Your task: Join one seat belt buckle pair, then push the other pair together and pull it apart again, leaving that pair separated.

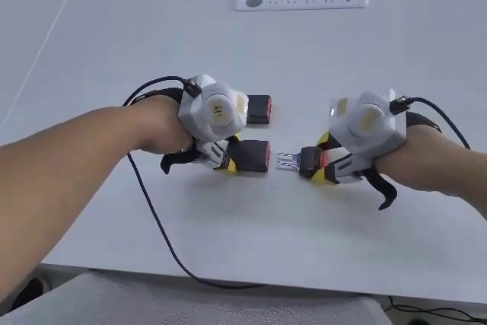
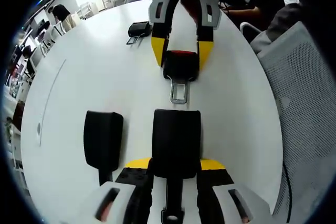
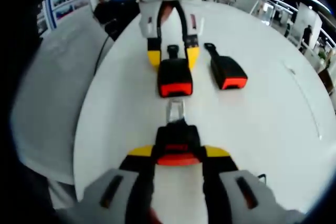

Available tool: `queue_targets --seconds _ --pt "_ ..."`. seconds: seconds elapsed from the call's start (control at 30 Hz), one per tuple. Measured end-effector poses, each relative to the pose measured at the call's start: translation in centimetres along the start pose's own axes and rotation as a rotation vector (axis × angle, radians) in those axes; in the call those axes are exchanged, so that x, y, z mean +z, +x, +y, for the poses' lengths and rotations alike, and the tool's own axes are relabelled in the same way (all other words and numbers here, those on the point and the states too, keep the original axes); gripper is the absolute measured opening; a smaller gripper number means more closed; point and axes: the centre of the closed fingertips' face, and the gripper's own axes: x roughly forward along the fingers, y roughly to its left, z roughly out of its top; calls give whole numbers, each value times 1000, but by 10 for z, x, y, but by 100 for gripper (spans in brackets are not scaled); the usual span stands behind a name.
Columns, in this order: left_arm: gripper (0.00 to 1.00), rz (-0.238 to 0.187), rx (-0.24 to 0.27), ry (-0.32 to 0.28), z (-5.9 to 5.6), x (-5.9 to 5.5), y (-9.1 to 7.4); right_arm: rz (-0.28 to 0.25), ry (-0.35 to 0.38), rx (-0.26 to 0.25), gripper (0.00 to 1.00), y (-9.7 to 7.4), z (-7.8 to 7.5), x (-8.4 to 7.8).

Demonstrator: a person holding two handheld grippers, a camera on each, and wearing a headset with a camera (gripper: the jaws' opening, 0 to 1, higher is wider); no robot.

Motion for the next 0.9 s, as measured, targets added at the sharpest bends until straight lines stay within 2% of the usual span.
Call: queue_targets --seconds 0.27,0.43,0.9 --pt "33 -1 0 0 0 0 0 -9 15 -6 35 8 -3 9" --pt "33 -1 -1 -3 1 0 0 2 27 -14 35 7 -3 8" --pt "33 -10 0 -5 0 0 0 -25 2 -19 35 12 -3 19"
